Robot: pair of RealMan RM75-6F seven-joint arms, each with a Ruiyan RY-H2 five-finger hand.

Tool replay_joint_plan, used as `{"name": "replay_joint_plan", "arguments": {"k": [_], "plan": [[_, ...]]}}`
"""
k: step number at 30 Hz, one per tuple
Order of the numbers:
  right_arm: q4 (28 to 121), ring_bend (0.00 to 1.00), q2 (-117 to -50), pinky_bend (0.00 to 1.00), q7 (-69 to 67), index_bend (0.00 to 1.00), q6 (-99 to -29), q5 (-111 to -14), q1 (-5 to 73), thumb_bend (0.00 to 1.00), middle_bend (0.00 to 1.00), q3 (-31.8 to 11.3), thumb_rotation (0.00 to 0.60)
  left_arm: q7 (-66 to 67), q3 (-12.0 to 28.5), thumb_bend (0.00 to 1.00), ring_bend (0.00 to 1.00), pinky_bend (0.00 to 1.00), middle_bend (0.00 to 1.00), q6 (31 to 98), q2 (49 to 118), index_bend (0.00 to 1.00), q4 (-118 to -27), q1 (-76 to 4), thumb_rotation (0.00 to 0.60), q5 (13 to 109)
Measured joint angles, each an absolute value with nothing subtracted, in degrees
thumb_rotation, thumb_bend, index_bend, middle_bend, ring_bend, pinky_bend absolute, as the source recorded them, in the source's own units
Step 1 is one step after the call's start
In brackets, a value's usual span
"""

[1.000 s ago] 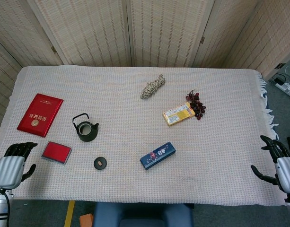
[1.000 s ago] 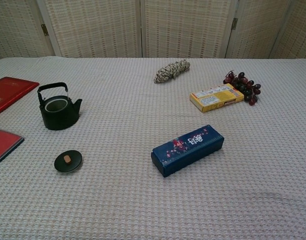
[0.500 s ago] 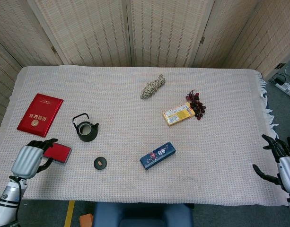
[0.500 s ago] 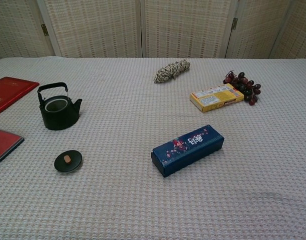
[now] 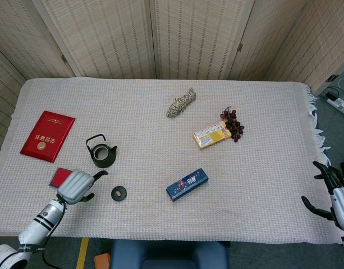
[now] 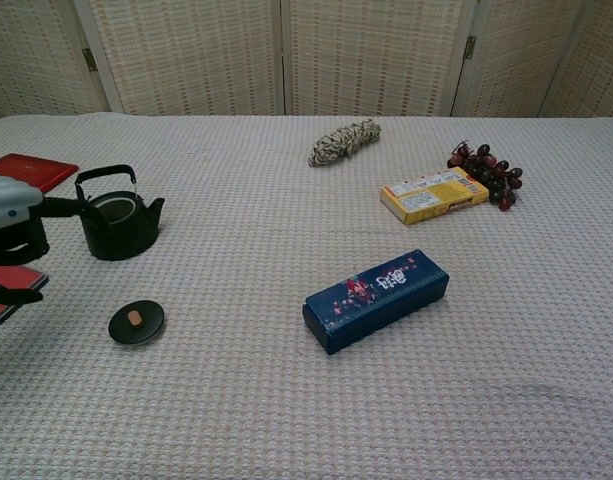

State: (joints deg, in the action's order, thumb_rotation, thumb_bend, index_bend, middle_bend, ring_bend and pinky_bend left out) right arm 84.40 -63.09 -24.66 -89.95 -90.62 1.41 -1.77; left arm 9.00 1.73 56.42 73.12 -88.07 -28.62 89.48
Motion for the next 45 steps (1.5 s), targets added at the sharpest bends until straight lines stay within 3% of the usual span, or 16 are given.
{"name": "replay_joint_plan", "arguments": {"k": [21, 45], "plan": [[83.1, 0.31, -63.6, 0.10, -25.7, 0.06, -89.6, -90.3, 1.2, 0.30, 0.16, -1.7, 0.600, 16.6, 0.8, 0.20, 0.93, 0.82, 0.93, 49.6, 81.0, 0.18, -86.2, -33.1, 0.600, 81.8], [81.7, 0.32, -64.2, 0.10, -27.0, 0.07, -89.8, -89.6, 0.4, 0.31, 0.16, -1.6, 0.600, 18.2, 0.7, 0.23, 0.93, 0.83, 0.93, 48.4, 83.5, 0.33, -85.1, -35.4, 0.600, 77.2]]}}
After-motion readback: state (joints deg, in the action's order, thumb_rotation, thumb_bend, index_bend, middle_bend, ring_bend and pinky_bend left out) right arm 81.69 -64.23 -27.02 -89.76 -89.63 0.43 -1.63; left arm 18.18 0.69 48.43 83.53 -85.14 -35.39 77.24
